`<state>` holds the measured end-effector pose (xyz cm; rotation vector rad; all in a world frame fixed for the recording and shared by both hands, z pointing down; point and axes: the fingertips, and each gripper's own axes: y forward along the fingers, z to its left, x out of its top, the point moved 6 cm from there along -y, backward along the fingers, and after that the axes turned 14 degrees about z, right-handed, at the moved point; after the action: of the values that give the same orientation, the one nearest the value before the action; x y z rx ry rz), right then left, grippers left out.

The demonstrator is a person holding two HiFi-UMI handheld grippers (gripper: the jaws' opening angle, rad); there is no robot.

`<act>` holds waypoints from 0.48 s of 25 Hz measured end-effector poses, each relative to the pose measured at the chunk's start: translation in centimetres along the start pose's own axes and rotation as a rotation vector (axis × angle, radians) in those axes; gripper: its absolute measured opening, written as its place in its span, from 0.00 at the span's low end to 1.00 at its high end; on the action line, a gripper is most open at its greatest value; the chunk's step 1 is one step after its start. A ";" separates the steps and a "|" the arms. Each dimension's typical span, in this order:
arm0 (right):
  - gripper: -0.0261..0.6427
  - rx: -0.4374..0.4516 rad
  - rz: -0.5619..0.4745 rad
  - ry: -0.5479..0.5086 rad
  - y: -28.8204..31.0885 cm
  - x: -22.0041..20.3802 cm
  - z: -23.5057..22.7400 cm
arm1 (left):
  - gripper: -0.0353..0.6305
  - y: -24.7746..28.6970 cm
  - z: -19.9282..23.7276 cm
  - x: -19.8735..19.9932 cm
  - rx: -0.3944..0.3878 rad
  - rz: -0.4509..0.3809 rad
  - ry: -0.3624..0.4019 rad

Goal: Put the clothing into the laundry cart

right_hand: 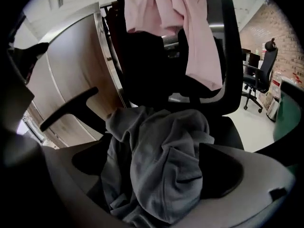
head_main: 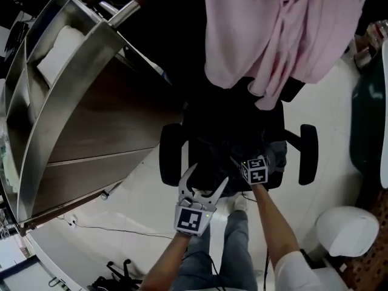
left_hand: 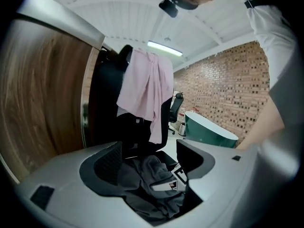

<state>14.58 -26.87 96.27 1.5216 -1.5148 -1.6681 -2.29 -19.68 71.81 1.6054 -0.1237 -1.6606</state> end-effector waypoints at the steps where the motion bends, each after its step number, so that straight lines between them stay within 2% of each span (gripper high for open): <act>1: 0.99 -0.006 0.019 -0.008 1.0 -0.1 -0.1 | 0.56 0.4 0.0 -0.1 -0.004 0.007 0.008; 5: 0.99 -0.034 0.105 -0.027 4.3 1.3 -0.5 | 0.56 1.6 0.4 -0.1 -0.005 0.030 0.020; 9: 0.98 -0.041 0.223 0.032 7.8 0.5 -0.8 | 0.56 1.6 1.2 -0.6 0.017 0.038 0.019; 12: 0.90 -0.080 0.325 -0.003 9.8 -1.1 -1.4 | 0.56 0.8 1.6 -1.0 0.038 0.055 0.000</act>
<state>12.80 -29.64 105.63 1.1593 -1.5788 -1.5208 -3.48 -20.35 73.37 1.6159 -0.1986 -1.6245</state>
